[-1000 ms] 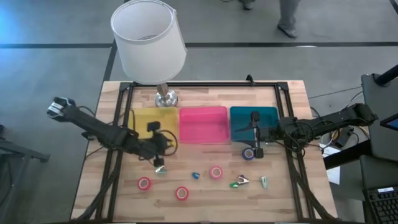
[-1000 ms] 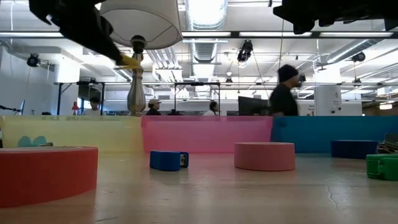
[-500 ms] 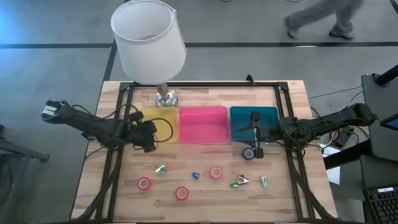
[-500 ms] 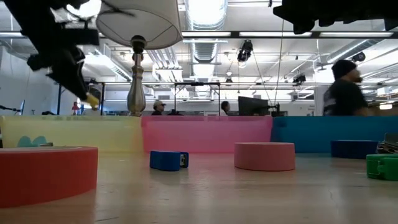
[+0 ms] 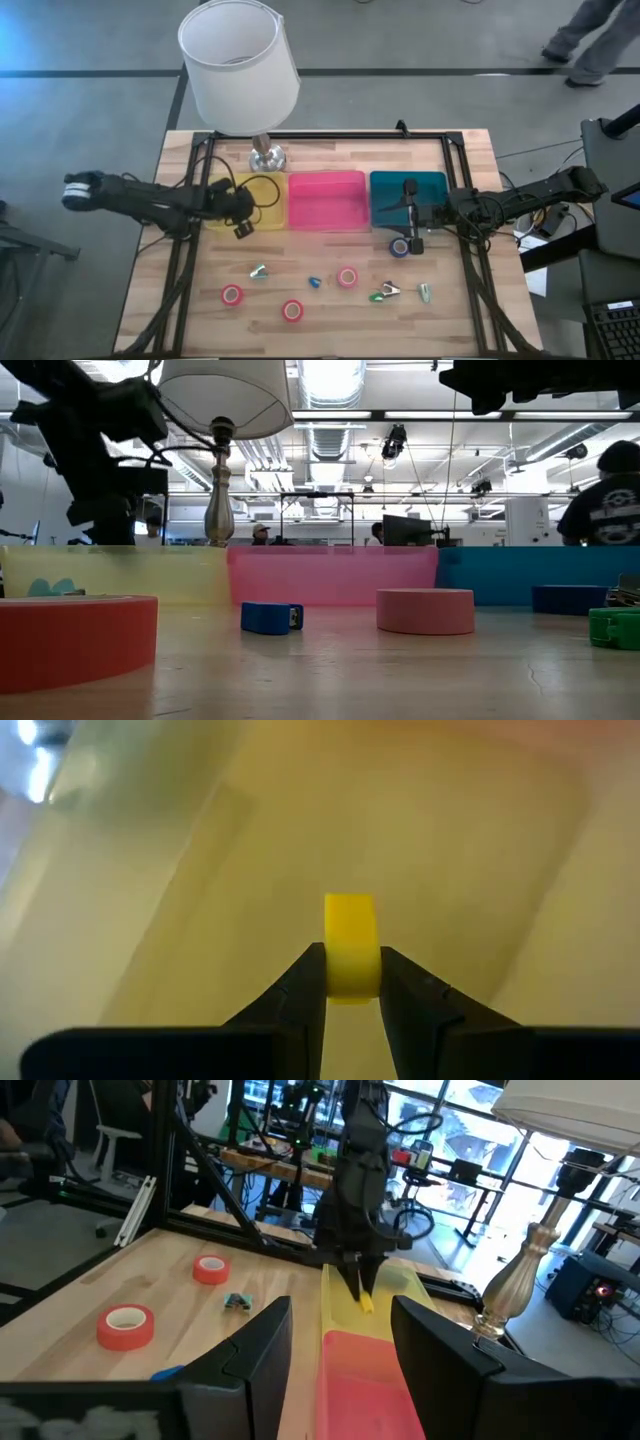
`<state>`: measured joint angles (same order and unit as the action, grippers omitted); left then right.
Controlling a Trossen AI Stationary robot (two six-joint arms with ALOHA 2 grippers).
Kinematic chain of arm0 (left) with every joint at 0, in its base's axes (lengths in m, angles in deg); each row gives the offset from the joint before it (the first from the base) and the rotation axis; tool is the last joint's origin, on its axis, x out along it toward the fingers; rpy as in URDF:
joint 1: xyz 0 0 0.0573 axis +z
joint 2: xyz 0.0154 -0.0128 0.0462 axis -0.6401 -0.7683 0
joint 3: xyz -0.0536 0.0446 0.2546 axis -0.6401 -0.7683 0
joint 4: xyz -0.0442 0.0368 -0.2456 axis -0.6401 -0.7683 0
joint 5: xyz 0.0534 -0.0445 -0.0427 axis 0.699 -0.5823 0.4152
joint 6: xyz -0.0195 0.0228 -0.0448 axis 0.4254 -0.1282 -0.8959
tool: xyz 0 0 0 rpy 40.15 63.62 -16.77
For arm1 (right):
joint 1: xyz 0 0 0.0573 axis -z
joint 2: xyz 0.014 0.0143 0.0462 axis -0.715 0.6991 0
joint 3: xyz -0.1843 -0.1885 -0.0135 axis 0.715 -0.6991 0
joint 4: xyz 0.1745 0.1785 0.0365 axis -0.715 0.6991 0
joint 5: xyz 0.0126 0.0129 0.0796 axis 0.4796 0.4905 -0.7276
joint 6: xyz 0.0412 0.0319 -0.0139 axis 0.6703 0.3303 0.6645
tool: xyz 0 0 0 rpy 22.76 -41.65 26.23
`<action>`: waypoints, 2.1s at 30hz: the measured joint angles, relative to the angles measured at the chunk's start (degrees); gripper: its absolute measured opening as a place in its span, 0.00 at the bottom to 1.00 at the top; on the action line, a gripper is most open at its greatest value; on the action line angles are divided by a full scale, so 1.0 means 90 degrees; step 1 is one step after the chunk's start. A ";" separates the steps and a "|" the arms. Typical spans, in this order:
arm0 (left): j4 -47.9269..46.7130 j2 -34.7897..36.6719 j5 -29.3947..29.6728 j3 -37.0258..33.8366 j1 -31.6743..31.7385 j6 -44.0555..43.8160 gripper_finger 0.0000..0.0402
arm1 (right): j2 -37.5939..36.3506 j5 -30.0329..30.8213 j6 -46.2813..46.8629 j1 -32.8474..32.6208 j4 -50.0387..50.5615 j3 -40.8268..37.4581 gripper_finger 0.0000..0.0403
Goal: Pick and place Stapler, Stapler remover, tape
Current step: Put the yellow stapler into the yellow bin, then put the blue stapler into the yellow bin
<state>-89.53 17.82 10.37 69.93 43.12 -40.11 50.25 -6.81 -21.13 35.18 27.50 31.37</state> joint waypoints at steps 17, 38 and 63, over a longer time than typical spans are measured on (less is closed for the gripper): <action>0.0558 0.0000 0.0078 -0.0473 0.0405 -0.0020 0.34 | 0.0000 -0.0002 0.0000 0.0000 0.0001 0.0000 0.41; 0.1327 -0.0020 -0.0736 0.1449 -0.0161 0.1818 0.42 | 0.0000 -0.0001 0.0000 0.0000 0.0005 0.0000 0.41; 0.5233 -0.3576 -0.1968 0.1770 -0.2412 0.1977 0.42 | 0.0002 -0.0002 -0.0278 -0.0001 0.0005 0.0000 0.41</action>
<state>-42.43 -14.36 -7.34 85.85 21.41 -22.33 50.28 -6.83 -23.64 35.17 27.54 31.37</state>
